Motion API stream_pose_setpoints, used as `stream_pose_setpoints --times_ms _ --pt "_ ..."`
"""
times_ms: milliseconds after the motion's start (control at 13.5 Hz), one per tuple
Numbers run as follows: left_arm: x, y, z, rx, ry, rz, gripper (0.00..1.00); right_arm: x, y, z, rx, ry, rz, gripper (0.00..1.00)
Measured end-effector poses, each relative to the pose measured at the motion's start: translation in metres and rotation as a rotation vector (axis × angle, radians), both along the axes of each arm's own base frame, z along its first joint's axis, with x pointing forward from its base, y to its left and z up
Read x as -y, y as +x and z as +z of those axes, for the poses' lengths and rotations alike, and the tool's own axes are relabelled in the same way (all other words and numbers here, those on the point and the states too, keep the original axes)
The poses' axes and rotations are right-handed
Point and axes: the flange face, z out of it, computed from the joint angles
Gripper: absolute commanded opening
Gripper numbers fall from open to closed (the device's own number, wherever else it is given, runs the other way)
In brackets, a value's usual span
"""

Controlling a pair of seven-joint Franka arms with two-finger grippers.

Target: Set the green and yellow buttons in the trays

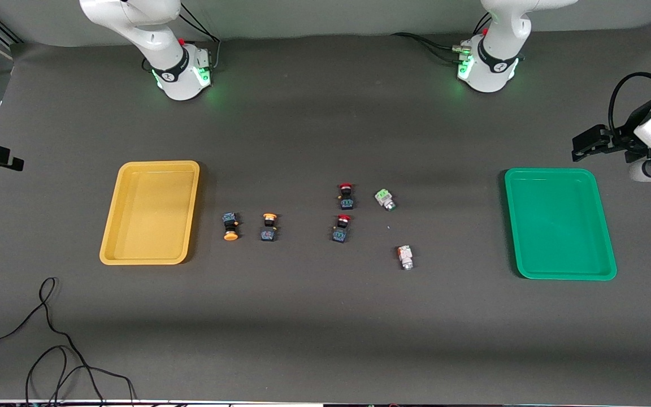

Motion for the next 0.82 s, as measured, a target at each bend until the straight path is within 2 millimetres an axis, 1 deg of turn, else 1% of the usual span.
stream_pose_setpoints --times_ms 223,371,594,668,817 --pt "0.000 0.000 0.000 0.001 0.000 0.000 1.00 -0.002 0.002 -0.004 -0.007 0.000 0.004 1.00" --pt "0.000 0.000 0.000 0.001 0.000 0.000 1.00 -0.003 0.002 -0.004 -0.008 0.001 0.005 0.95" --pt "0.000 0.000 0.001 0.003 0.000 0.003 1.00 -0.003 0.000 -0.005 -0.025 0.003 0.005 0.99" --pt "0.002 0.000 0.001 0.003 -0.001 0.013 1.00 -0.002 -0.001 -0.005 -0.028 0.003 0.004 0.99" --pt "0.011 -0.001 0.001 0.003 -0.005 0.036 1.00 -0.002 -0.001 -0.005 -0.036 0.001 -0.014 0.99"
